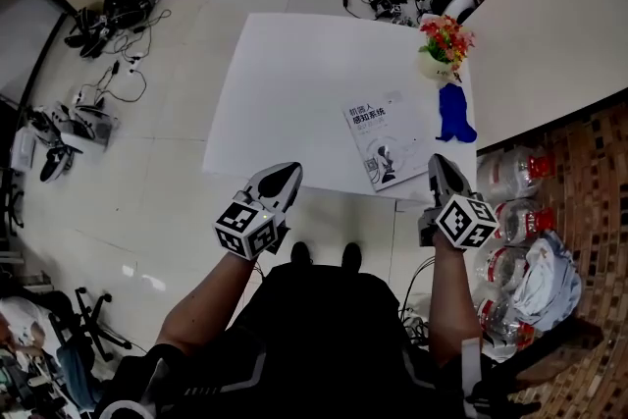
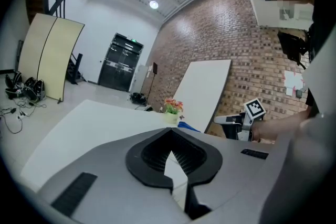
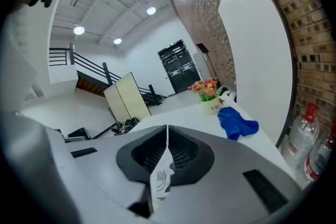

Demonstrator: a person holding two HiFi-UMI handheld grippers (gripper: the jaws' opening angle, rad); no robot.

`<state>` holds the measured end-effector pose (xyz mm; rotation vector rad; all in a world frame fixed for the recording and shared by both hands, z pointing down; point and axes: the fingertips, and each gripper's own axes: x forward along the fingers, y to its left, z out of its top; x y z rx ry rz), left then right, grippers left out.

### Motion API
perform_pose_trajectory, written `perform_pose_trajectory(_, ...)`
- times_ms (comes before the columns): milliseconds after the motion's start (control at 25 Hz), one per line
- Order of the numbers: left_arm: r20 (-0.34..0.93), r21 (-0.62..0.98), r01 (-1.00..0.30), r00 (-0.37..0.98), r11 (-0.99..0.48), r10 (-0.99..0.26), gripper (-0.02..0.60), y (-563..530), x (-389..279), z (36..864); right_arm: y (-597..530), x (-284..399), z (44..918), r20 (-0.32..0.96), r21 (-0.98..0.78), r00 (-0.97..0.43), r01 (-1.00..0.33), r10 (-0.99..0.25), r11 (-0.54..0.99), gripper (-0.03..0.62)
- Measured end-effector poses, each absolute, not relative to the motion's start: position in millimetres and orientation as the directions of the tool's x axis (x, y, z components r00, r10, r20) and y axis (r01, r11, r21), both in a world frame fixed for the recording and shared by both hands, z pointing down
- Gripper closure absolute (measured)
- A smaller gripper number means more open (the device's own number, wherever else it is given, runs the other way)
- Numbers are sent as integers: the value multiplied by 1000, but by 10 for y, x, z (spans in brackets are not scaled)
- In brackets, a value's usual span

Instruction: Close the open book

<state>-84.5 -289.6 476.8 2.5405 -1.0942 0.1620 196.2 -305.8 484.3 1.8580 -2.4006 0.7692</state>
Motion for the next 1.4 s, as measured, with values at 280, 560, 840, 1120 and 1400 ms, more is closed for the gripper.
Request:
perform_pose_trajectory(280,171,256,-705,706,-661,-687,586,-2907,-671,4409,-2940,1810,4313,215,-334,-377,-895,-901,295,589)
perform_pose_trajectory(560,146,234,-724,686,-649,-713,586,-2820,-485,4156,-2770,1819,3971,186,-257,-421,-893,-888,370,589)
perform_pose_trajectory(840,101,196,-771,630,-605,-770,586,-2647,-412,3885,-2544,1849,3722,136,-197,-471,-875,-872,442,589)
perform_pose_trajectory(1120,68,153,-785,614,-600,-786,586,-2144,-627,3705,-2037,1537,3558,112,-153,-485,-871,-867,467,589)
perform_pose_trajectory(1400,47,196,-747,655,-636,-754,586,-1309,-1044,3657,-1100,1231,3341,118,-129,-414,-908,-903,400,589)
